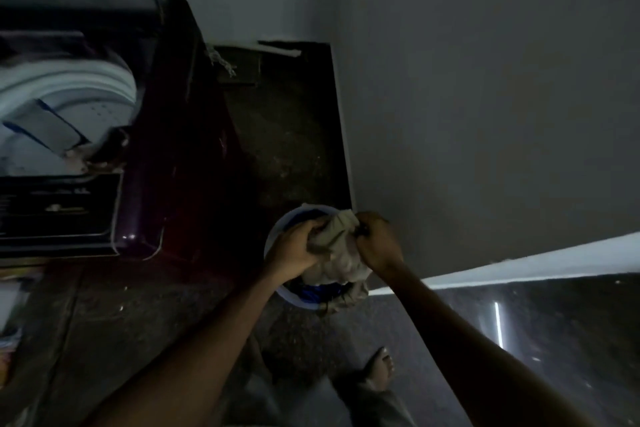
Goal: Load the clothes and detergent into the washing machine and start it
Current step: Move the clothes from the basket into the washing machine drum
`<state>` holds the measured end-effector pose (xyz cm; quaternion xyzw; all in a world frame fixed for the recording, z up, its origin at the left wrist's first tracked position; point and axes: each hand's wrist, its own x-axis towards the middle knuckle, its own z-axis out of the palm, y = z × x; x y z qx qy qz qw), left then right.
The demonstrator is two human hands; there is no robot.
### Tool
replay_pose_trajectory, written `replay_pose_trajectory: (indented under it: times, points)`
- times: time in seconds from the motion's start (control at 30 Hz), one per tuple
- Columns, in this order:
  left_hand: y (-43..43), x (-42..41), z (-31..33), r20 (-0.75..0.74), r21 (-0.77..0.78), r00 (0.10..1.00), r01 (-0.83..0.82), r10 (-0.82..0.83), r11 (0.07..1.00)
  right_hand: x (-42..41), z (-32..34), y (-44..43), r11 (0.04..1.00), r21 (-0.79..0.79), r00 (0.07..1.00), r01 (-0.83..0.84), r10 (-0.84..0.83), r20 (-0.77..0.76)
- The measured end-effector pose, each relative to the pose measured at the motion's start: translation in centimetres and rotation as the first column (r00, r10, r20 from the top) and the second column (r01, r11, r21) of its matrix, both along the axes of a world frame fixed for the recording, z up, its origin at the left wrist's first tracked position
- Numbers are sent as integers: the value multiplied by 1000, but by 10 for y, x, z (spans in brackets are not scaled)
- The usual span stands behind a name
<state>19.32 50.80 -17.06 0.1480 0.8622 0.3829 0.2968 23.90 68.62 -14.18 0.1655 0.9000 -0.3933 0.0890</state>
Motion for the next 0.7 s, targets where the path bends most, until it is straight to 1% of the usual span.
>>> replay_pose_trajectory:
  times: [0.07, 0.1, 0.17, 0.23, 0.27, 0.33, 0.4, 0.43, 0.53, 0.57, 0.63, 0.7]
  points:
    - [-1, 1, 19, -34, 18, 999, 12, -11, 1000, -6, 32, -8, 998, -69, 996, -15, 9, -86]
    - [-1, 1, 27, -28, 70, 1000, 1, 1, 998, -10, 48, -11, 994, -104, 993, -13, 0, -122]
    - [4, -3, 52, 21, 150, 997, -80, 77, 986, -19, 79, -17, 982, -191, 981, 4, -40, -188]
    - [7, -13, 73, -15, 178, 987, -153, 159, 972, -26, 106, -20, 942, -336, 963, -15, -77, -259]
    - [8, -19, 85, -45, 208, 981, -176, 189, 962, -28, 118, -20, 905, -424, 955, -36, -94, -281]
    - [8, -30, 109, -101, 292, 966, -200, 239, 935, -29, 136, -15, 850, -522, 949, -73, -101, -297]
    - [8, -41, 134, -116, 384, 957, -203, 265, 901, -30, 147, -4, 844, -525, 943, -112, -77, -325]
    - [7, -45, 147, -106, 425, 959, -197, 265, 884, -31, 148, 3, 857, -500, 941, -125, -58, -334]
    - [5, -56, 181, -92, 487, 965, -172, 246, 856, -34, 146, 23, 900, -409, 957, -152, 30, -288]
    - [5, -58, 191, -100, 500, 967, -156, 235, 852, -34, 146, 26, 897, -405, 962, -175, 67, -265]
    - [7, -63, 211, -102, 524, 973, -126, 209, 842, -36, 146, 23, 852, -468, 964, -235, 143, -225]
    - [10, -65, 230, -88, 551, 980, -101, 178, 828, -39, 144, 13, 830, -477, 952, -289, 197, -233]
